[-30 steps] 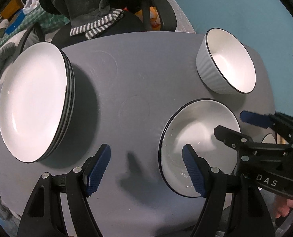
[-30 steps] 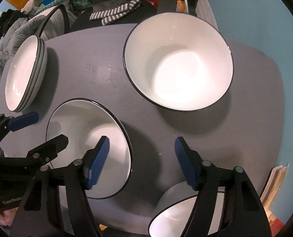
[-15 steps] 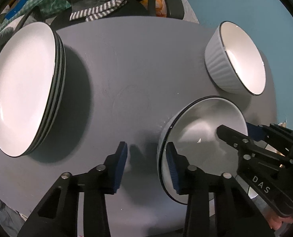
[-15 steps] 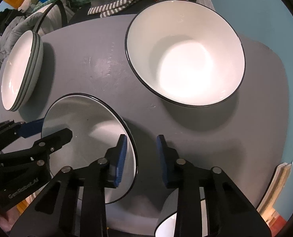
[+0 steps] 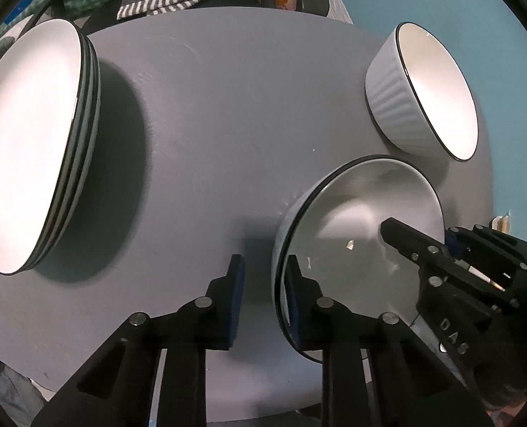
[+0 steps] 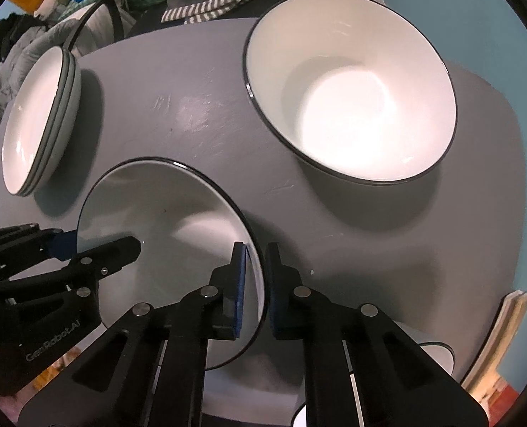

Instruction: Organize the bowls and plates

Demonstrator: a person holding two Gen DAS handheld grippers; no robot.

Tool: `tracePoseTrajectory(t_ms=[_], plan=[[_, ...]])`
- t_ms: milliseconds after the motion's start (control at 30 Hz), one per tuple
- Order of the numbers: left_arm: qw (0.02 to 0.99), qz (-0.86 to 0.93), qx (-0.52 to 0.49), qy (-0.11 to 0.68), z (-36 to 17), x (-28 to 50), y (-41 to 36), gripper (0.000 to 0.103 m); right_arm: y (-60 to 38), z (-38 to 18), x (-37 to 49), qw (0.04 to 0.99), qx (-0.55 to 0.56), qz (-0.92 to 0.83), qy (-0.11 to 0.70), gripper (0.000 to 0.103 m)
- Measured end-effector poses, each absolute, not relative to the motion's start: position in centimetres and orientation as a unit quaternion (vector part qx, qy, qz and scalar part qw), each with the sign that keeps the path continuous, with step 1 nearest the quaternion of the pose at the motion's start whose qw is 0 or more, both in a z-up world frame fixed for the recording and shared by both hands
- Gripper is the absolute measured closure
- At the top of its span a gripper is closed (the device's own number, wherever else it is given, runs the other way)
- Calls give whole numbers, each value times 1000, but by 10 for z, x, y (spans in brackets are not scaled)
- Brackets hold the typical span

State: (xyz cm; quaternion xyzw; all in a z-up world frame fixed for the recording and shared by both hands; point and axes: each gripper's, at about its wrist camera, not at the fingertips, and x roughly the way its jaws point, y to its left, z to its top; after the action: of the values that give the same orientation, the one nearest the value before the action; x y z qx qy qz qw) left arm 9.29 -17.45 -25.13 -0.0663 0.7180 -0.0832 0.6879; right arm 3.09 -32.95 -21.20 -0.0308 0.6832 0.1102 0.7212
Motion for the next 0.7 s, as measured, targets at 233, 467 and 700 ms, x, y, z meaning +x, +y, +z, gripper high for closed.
tracePoseTrajectory(t_ms=[233,467,700], plan=[[699,-102,-41,706,-245,88,-187,93,-334,-209,30,723,-30,105,682,94],[695,-102,-44,710,-245,90,-190,95,-337,-204,27,723,-24,101,683,94],[695,-102,-29,711,-243,91,-188,95,-318,-213,35,719,-19,95,688,94]])
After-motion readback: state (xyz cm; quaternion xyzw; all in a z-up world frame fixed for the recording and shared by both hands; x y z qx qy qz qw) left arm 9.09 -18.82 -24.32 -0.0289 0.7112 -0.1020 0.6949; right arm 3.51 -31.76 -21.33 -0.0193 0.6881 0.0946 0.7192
